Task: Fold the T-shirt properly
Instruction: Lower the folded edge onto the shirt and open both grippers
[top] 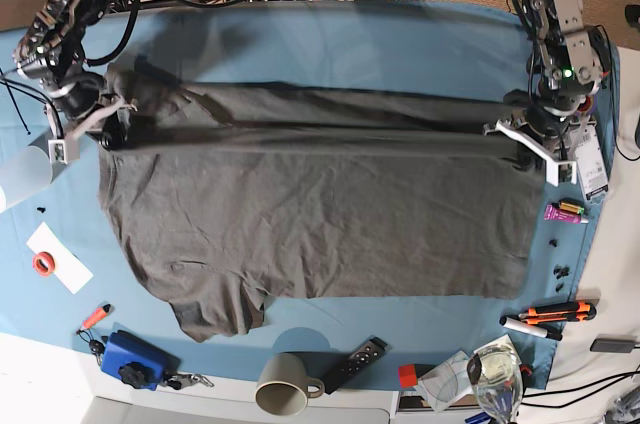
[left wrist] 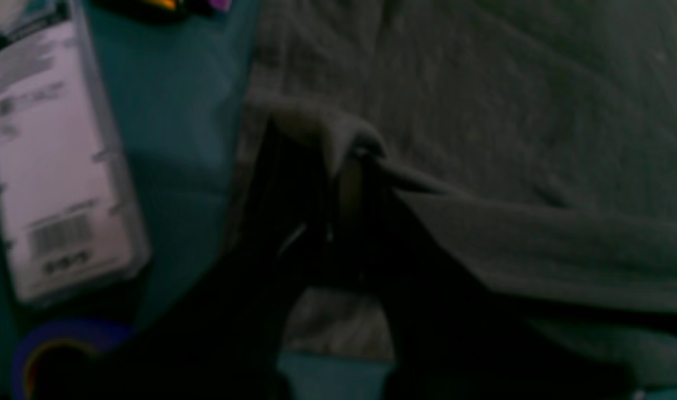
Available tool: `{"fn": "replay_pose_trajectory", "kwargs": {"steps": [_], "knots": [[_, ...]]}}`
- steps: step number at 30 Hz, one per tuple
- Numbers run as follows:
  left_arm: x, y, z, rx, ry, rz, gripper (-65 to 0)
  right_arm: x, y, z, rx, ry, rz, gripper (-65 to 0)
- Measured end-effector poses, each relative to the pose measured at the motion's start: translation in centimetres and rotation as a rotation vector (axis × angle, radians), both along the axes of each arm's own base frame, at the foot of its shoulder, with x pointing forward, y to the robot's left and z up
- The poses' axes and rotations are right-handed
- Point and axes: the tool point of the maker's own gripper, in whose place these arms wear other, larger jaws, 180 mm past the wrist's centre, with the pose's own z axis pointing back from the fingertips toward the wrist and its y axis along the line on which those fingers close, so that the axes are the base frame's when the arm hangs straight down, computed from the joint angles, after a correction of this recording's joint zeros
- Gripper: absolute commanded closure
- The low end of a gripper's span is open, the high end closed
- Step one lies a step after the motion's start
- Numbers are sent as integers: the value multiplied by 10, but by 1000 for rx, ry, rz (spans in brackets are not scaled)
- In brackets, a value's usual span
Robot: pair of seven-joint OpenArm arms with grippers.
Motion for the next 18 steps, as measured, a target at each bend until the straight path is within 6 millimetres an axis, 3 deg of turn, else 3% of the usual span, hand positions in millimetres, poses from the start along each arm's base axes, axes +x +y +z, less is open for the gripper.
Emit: {"fn": "replay_pose_trajectory", "kwargs": {"steps": [5, 9, 12, 18], "knots": [[17, 3, 4, 0, -18, -6, 0, 22, 5, 7, 3, -37, 11, 0], [24, 4, 10, 2, -36, -9, 0, 33, 3, -16, 79, 8, -22, 0], [25, 2, 4, -4, -24, -21, 0, 41, 4, -28, 131, 23, -40, 0], [30, -10, -10, 16, -10, -75, 0, 61, 2, -25, 150, -4, -55, 0]]}}
